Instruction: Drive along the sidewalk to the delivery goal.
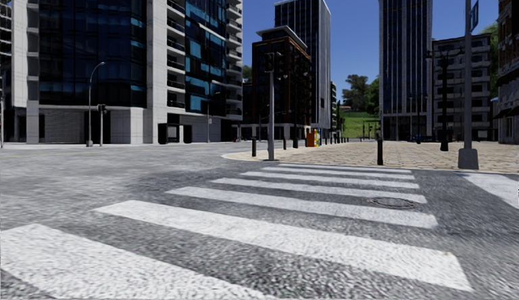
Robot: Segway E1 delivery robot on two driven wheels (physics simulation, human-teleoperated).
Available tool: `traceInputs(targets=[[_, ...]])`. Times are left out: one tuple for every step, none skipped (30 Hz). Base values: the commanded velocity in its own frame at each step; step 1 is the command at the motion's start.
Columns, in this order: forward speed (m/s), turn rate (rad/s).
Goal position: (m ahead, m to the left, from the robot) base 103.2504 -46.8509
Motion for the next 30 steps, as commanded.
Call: traceInputs(targets=[[1.6,-0.36],[1.58,-0.36],[1.56,-0.36],[1.53,-0.36],[1.53,-0.36],[1.5,-0.36],[1.48,-0.36],[1.48,-0.36],[1.47,-0.36],[1.47,-0.36],[1.47,-0.36],[1.47,-0.36],[1.47,-0.36],[1.46,-0.36],[1.46,-0.36],[1.46,-0.36],[1.46,-0.36],[1.46,-0.35],[1.46,-0.34],[1.46,-0.33],[1.46,-0.33],[1.46,-0.33],[1.46,-0.33],[1.46,-0.33],[1.46,-0.33],[1.46,-0.33],[1.46,-0.33],[1.46,-0.33],[1.46,-0.33],[1.46,-0.32]])
